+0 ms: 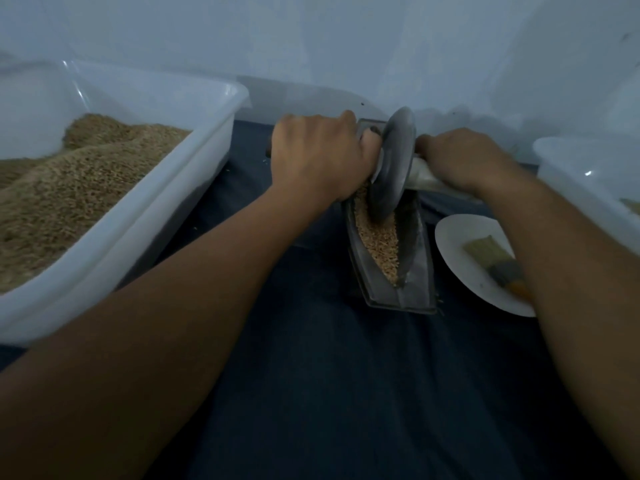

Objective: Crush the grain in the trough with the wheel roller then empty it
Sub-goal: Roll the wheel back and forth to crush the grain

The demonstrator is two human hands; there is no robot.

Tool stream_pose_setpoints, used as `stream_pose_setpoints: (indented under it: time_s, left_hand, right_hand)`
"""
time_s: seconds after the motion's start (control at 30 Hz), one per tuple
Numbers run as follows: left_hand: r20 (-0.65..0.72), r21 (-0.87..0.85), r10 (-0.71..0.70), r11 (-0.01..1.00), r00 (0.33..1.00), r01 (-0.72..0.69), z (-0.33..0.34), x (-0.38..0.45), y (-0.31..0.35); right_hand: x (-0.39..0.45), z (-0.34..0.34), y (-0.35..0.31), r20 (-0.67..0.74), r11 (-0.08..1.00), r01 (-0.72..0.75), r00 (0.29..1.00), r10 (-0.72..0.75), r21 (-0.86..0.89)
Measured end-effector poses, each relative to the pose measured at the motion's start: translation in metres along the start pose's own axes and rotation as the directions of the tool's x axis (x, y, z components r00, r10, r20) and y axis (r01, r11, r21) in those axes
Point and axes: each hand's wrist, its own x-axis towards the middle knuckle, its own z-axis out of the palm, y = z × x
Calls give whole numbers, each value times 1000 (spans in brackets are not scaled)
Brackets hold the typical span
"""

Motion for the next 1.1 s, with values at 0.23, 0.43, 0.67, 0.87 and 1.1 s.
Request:
stream_pose_setpoints:
  time_s: [0.23,0.43,0.67,0.87,1.1]
  left_hand:
    - [16,4,-1,1000,1000,1,-10,-10,3]
    - [50,4,-13,1000,999,12,-20,-22,5]
    - [70,12,8,1000,998,-9,-35,-33,9]
    - [92,14,6,1000,996,-7,-46,-40,13]
    - [36,9,6,1000,999,-6,-50,-51,14]
  right_hand:
    - [-22,2,-4,-80,997,-60,995,64,51]
    - [-39,3,-7,-156,996,-75,984,82,50]
    - [-60,3,-9,-194,996,-67,978,76,52]
    - [-76,4,-10,-203,998,-46,978,55,48]
    - [-93,9,-12,-364,999,-15,931,25,29]
